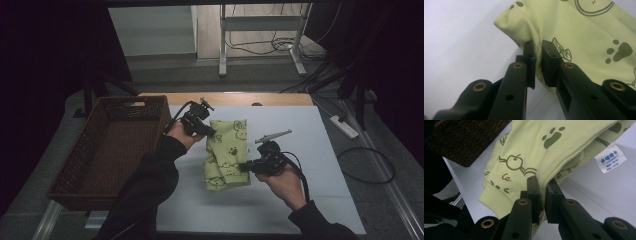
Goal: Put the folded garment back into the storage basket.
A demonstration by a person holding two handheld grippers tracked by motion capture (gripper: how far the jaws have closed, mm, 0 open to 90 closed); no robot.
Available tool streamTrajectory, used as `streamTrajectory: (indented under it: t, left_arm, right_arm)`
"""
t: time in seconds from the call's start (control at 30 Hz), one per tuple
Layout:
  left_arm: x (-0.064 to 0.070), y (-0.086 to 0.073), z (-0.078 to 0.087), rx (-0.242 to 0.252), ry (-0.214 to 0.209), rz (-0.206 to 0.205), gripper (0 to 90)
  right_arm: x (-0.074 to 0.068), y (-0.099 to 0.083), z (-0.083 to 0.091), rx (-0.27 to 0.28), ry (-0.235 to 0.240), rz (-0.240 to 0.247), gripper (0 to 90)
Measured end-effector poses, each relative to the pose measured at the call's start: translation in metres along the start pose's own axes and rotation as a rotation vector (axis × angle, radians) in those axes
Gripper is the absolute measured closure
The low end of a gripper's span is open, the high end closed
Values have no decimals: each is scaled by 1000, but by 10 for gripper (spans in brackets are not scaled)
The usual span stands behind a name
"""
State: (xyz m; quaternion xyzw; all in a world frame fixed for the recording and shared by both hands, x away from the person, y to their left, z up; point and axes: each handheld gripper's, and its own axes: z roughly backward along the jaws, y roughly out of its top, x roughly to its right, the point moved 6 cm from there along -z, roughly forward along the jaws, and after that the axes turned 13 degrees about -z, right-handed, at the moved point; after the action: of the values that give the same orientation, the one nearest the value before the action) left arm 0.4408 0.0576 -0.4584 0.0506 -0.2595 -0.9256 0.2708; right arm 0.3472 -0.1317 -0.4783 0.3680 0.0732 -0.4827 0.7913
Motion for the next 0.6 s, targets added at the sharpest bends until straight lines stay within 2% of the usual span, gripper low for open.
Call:
streamTrajectory:
  t: [0.6]
  left_arm:
    - [-13,-18,35,20,18,18,816]
  right_arm:
    - [-27,17,-7,5,40,40,831]
